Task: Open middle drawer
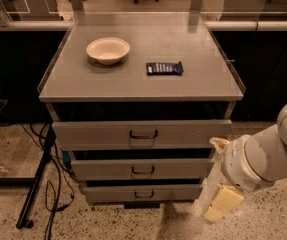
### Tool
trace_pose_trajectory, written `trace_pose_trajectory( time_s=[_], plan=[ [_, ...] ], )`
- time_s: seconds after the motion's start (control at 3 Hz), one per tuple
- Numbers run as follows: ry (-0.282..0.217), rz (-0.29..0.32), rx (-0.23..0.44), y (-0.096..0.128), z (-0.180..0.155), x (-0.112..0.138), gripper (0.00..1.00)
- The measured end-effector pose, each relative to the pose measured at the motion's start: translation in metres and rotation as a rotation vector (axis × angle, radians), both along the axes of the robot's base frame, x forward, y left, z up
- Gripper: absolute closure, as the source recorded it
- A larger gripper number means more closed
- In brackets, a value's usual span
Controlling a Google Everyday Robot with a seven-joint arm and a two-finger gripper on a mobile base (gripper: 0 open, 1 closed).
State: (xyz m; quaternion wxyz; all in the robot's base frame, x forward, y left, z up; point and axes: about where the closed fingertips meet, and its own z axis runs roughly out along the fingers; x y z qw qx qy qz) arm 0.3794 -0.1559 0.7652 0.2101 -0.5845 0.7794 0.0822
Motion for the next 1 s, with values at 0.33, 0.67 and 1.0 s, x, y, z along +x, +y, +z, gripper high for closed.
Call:
trace_pose_trajectory(
  time_s=[0.33, 0.67, 1.0],
  plan=[
    [0.0, 0.032, 0.003, 0.016, -0.018, 0.001, 0.0],
    [-0.003, 0.04, 0.003, 0.026, -0.044, 0.008, 0.0],
    [-0.004, 0.047, 0.001, 0.031, -0.069, 0.017, 0.0]
  ],
)
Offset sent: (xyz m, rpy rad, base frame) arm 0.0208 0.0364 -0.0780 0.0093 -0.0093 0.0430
